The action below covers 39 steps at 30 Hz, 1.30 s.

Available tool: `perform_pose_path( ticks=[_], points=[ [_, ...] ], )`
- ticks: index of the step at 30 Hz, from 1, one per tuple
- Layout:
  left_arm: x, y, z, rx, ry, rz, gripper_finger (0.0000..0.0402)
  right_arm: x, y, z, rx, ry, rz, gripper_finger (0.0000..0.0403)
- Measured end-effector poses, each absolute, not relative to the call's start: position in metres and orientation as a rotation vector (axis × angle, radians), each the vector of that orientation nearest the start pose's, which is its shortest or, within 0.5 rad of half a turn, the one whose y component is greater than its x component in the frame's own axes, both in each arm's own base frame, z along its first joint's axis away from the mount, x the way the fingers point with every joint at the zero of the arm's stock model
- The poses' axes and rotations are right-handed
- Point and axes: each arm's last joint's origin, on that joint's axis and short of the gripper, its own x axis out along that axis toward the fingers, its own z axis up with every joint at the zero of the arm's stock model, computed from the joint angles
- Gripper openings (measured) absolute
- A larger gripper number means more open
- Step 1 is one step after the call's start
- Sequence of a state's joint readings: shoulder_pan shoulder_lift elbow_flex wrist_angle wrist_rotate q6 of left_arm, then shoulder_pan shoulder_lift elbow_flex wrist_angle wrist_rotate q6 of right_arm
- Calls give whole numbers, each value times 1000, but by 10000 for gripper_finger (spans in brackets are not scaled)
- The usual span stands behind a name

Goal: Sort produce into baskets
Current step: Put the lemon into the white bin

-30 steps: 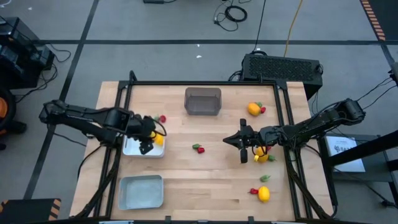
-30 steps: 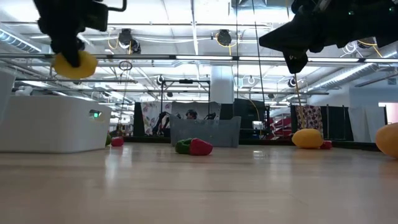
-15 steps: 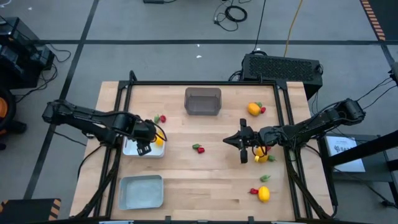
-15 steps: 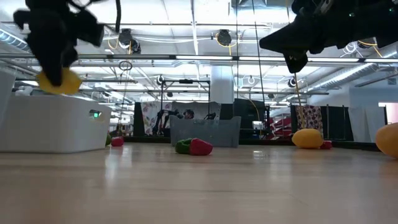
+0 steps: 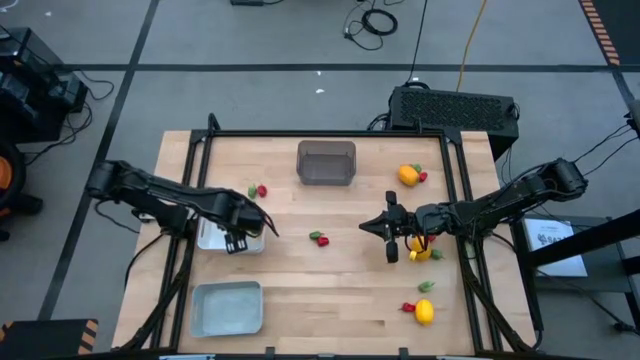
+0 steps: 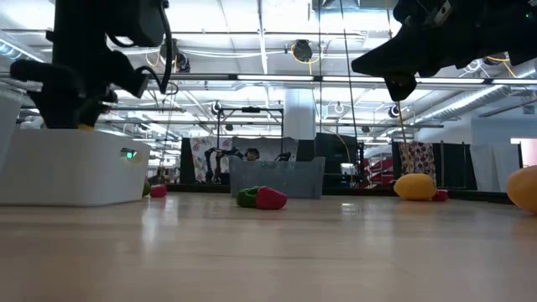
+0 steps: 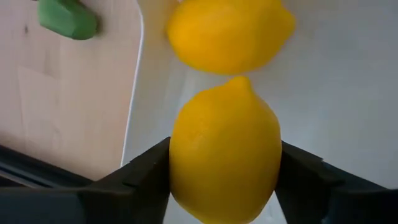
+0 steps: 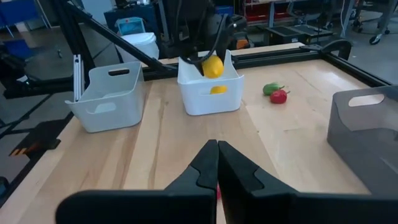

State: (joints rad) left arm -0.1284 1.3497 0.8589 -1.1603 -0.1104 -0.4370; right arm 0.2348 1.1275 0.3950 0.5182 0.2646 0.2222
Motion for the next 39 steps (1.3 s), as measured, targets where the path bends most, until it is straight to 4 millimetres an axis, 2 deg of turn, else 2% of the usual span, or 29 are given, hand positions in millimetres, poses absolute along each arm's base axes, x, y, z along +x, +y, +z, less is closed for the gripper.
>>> perform_pose_path(
  ticks=[8,11,17,23,26,31,36,39],
  points=[
    [200,-21,199,-93,1612,367,338,218,44,202,163,203,-52,0],
    [200,-21,199,-85,1614,361,360,218,44,202,162,203,-52,0],
    [205,-22,209,-92,1585,348,365,218,44,202,162,203,-52,0],
    [219,-24,239,-84,1500,317,365,218,44,203,164,194,-52,0],
    [229,-24,255,-76,1400,321,365,218,44,204,165,189,-51,0],
    [257,-29,263,-4,1098,253,365,216,46,196,169,268,-44,0],
    [283,-43,266,88,828,113,365,215,48,193,332,306,-58,0],
    [292,-51,266,118,681,66,365,215,51,193,412,325,14,0]
  ],
)
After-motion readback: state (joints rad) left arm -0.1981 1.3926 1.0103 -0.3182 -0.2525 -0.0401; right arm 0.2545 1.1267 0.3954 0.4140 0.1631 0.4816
